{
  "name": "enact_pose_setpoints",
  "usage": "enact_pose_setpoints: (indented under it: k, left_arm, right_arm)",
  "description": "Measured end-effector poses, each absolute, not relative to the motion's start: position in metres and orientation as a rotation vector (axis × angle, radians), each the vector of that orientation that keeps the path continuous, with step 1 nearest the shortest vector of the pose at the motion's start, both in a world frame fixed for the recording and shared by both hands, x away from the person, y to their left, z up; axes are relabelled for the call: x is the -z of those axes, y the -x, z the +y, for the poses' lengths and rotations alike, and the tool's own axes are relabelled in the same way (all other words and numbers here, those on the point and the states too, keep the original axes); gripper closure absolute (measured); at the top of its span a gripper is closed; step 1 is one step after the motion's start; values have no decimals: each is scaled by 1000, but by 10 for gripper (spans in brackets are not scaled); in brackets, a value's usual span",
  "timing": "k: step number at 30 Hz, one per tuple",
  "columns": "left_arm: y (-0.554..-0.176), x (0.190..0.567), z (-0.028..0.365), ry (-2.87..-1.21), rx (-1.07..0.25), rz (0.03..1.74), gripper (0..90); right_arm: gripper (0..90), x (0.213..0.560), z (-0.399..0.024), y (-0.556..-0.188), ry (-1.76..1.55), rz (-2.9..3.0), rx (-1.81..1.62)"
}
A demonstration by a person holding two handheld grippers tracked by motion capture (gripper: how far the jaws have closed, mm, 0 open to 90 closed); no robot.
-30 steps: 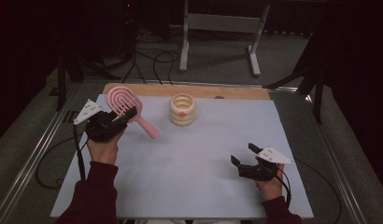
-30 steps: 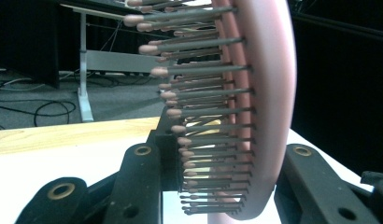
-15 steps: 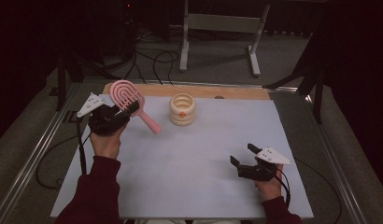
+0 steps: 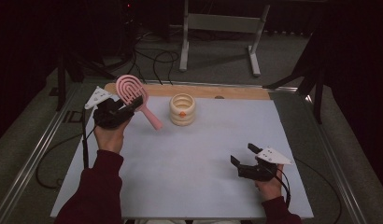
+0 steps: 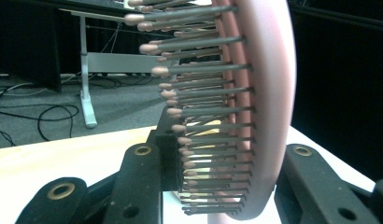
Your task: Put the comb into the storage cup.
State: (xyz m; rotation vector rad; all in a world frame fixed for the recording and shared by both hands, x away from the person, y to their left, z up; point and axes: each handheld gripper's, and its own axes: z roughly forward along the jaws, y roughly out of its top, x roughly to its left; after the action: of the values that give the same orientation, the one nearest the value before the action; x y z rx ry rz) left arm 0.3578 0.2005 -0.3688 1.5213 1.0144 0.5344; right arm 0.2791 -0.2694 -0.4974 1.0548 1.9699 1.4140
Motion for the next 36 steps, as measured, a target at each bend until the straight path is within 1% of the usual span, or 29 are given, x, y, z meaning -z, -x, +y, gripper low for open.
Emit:
enact_pose_setpoints:
  k: [27, 36]
  left_arm:
    - [-386, 350, 193, -1521, -557, 1020, 643]
    - [-397, 350, 191, -1520, -562, 1046, 643]
  right_arm:
    - [111, 498, -270, -280, -1058, 1969, -1413]
    - [111, 498, -270, -280, -1053, 1968, -1416]
